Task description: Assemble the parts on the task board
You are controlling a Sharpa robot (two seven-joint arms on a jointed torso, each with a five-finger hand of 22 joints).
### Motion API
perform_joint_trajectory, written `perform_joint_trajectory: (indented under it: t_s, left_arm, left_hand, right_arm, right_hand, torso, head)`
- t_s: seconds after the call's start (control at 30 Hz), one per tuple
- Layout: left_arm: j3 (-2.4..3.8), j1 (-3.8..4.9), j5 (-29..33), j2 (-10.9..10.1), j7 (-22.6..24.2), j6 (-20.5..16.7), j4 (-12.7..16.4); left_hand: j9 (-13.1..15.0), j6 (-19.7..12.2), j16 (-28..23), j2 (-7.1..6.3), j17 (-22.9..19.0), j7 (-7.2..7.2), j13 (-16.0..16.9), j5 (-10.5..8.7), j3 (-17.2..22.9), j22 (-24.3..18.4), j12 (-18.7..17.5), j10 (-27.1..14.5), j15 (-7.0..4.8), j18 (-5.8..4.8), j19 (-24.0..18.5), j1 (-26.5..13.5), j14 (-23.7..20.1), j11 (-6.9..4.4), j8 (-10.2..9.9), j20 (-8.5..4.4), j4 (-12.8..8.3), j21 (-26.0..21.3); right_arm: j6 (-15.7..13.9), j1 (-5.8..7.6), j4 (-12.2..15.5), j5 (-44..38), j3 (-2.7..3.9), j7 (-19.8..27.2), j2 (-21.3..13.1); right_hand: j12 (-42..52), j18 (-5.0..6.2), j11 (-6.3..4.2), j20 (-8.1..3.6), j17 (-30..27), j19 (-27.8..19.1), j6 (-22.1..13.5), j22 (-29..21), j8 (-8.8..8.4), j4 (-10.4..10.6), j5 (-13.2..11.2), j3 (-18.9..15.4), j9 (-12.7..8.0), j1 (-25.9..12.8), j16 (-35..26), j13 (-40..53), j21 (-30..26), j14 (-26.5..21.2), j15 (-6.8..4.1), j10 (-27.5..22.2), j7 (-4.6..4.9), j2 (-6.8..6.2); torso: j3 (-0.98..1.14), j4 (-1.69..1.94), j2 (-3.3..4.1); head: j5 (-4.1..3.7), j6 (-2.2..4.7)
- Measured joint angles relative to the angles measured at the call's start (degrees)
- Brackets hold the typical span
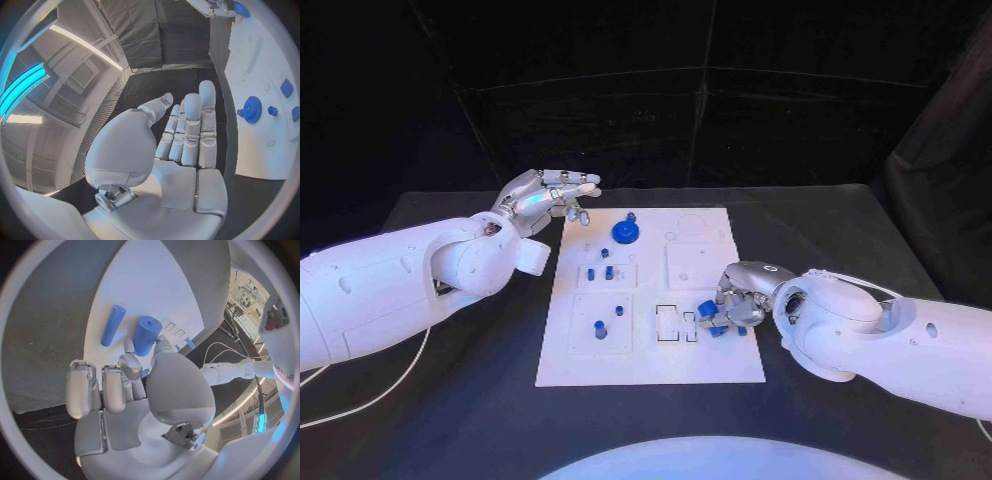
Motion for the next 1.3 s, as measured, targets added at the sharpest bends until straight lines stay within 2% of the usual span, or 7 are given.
perform_joint_trajectory:
  t_s: [0.17, 0.2, 0.3, 0.77, 0.93, 1.03, 1.3]
  left_arm:
    - [0.0, 0.0, 0.0, -0.16, -0.03, 0.06, 0.07]
    - [-0.01, 0.0, 0.0, -0.21, -0.03, 0.07, 0.07]
    - [-0.01, 0.0, 0.0, -0.31, -0.04, 0.09, 0.08]
    - [-0.03, 0.0, 0.0, -0.3, -0.11, 0.23, 0.1]
    - [-0.03, 0.0, 0.0, -0.3, -0.13, 0.28, 0.14]
    - [-0.04, 0.0, 0.0, -0.3, -0.15, 0.3, 0.16]
    - [-0.04, 0.0, 0.0, -0.26, -0.22, 0.39, 0.25]
  left_hand:
    - [0.0, 0.0, 0.0, 0.0, -0.06, 0.0, 0.0, 0.0, -0.16, -0.06, 0.0, -0.21, 0.0, 0.0, 0.0, 0.0, 0.0, 0.21, 0.0, 0.0, -0.16, 0.0]
    - [0.0, 0.0, 0.0, 0.0, -0.05, 0.0, 0.0, 0.0, -0.16, -0.06, 0.0, -0.21, 0.0, 0.0, 0.0, 0.0, 0.0, 0.21, 0.0, 0.0, -0.16, 0.0]
    - [0.0, 0.0, 0.0, 0.0, -0.06, 0.0, 0.0, 0.0, -0.16, -0.05, 0.0, -0.21, 0.0, 0.0, 0.0, 0.0, 0.0, 0.21, 0.0, 0.0, -0.16, 0.0]
    - [0.0, 0.0, 0.0, 0.0, -0.05, 0.0, 0.0, 0.0, -0.16, -0.04, 0.0, -0.2, 0.0, 0.0, 0.0, 0.0, 0.0, 0.21, 0.0, 0.0, -0.16, 0.0]
    - [0.0, 0.0, 0.0, 0.0, -0.05, 0.0, 0.0, 0.0, -0.16, -0.04, 0.0, -0.21, 0.0, 0.0, 0.0, 0.0, 0.0, 0.21, 0.0, 0.0, -0.16, 0.0]
    - [0.0, 0.0, 0.0, 0.0, -0.05, 0.0, 0.0, 0.0, -0.16, -0.04, 0.0, -0.21, 0.0, 0.0, 0.0, 0.0, 0.0, 0.21, 0.0, 0.0, -0.16, 0.0]
    - [0.0, 0.0, 0.0, 0.0, -0.05, 0.0, 0.0, 0.0, -0.16, -0.03, 0.0, -0.2, 0.0, 0.0, 0.0, 0.0, 0.0, 0.21, 0.0, 0.0, -0.16, 0.0]
  right_arm:
    - [-1.27, -0.44, 0.43, -0.48, -0.04, 0.0, -0.01]
    - [-1.67, -0.51, 0.63, -0.48, -0.09, 0.0, -0.17]
    - [-3.44, -0.87, 1.5, -0.22, -0.36, 0.0, -1.03]
    - [-13.02, -1.12, 5.84, 5.31, -0.48, 0.96, -2.12]
    - [-13.62, -1.12, 5.76, 7.36, -0.48, 1.19, -0.7]
    - [-13.22, -1.12, 5.15, 8.23, -0.48, 1.12, 0.56]
    - [-10.63, -1.11, 3.43, 9.63, -0.48, -0.03, 3.74]
  right_hand:
    - [1.49, -0.06, -0.41, -0.32, 0.0, 0.32, 0.94, 0.0, 0.19, -0.49, 3.33, 0.49, 0.17, 1.66, 0.38, 1.63, 0.23, -0.2, -0.21, 0.41, -0.84, 1.66]
    - [1.81, -0.93, -0.71, -0.44, 0.0, 0.43, 1.46, 0.0, 0.36, -0.5, 4.1, 0.49, 0.31, 2.05, 0.58, 2.1, 0.37, -0.08, -0.33, 0.71, -0.96, 2.05]
    - [1.91, -0.92, -0.93, -0.52, 0.05, 0.52, 1.92, 0.0, 0.35, -0.5, 4.75, 0.49, 0.31, 2.64, 0.59, 2.5, 0.47, -0.22, -0.65, 0.93, -1.09, 2.63]
    - [1.91, -0.92, -1.23, -0.72, 0.04, 0.72, 2.12, -0.01, 0.67, -0.08, 6.89, -0.09, 0.45, 3.3, 0.59, 3.02, 0.71, -0.1, -0.92, 1.22, -0.92, 3.29]
    - [1.91, -0.91, -1.23, -0.93, 0.03, 0.92, 2.13, -0.01, 0.66, 0.23, 6.9, -0.57, 0.55, 3.12, 0.59, 3.08, 0.71, -0.1, -0.92, 1.22, -0.91, 3.47]
    - [1.39, -0.92, -1.22, -0.93, 0.03, 0.92, 2.37, -0.01, 0.65, 0.35, 6.73, -1.48, 1.78, 1.51, 0.59, 2.79, 0.71, -0.1, -0.92, 1.22, -0.74, 4.7]
    - [0.57, -0.91, -1.54, -0.92, 0.02, 0.92, 4.23, -0.01, 0.68, 0.33, 5.3, -2.71, 3.02, -1.48, 0.59, 2.43, 0.71, -0.11, -1.33, 1.53, -2.25, 4.88]
  torso:
    - [-0.01, 0.02, 0.0]
    - [-0.01, 0.02, 0.01]
    - [0.02, 0.02, 0.01]
    - [-0.03, 0.01, -0.04]
    - [-0.05, 0.03, -0.02]
    - [-0.08, 0.04, -0.02]
    - [-0.12, 0.14, -0.02]
  head:
    - [-0.04, -0.07]
    - [0.02, -0.09]
    - [0.19, -0.13]
    - [0.13, -0.05]
    - [0.24, -0.13]
    - [0.34, -0.17]
    - [0.44, -0.3]
